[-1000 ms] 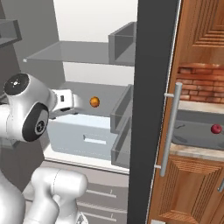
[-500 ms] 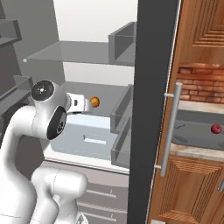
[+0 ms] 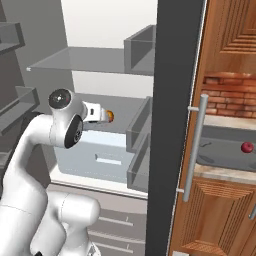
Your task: Pick the apple and peach from the fridge and place them inside the tupperware on the counter.
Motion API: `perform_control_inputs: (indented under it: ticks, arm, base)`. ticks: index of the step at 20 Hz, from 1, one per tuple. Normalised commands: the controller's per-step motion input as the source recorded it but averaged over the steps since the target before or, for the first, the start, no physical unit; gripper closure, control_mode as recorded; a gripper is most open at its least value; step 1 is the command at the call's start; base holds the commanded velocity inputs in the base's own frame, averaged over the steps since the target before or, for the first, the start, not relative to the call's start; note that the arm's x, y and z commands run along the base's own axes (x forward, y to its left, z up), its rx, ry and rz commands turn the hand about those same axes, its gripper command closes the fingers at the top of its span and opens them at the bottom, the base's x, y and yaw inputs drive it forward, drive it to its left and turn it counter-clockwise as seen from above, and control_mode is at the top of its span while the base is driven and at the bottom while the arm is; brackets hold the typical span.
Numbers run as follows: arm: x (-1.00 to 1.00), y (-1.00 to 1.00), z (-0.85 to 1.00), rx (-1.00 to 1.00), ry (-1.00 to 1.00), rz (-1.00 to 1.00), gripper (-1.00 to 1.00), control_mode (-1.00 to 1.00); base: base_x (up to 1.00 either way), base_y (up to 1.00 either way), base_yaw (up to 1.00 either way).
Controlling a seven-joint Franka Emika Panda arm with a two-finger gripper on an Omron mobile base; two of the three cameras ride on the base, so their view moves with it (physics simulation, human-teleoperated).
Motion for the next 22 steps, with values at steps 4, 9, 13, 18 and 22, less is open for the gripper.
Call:
perform_control_inputs:
  ticks: [4,9,13,18,22]
  arm:
    - [0.71,0.04,-0.28,0.00,0.04,0.00,-1.00,-1.00]
    - [0.69,0.01,-0.25,0.00,0.08,0.00,-1.00,-1.00]
    - [0.65,0.03,-0.22,0.00,0.06,0.00,-1.00,-1.00]
    - [0.60,0.04,-0.24,0.00,0.06,0.00,-1.00,-1.00]
    - [0.54,0.03,-0.26,0.00,0.03,0.00,-1.00,-1.00]
  base:
    - [0.00,0.00,0.00]
    - [0.00,0.00,0.00]
    - [0.00,0.00,0.00]
    - [0.00,0.00,0.00]
    - [0.00,0.00,0.00]
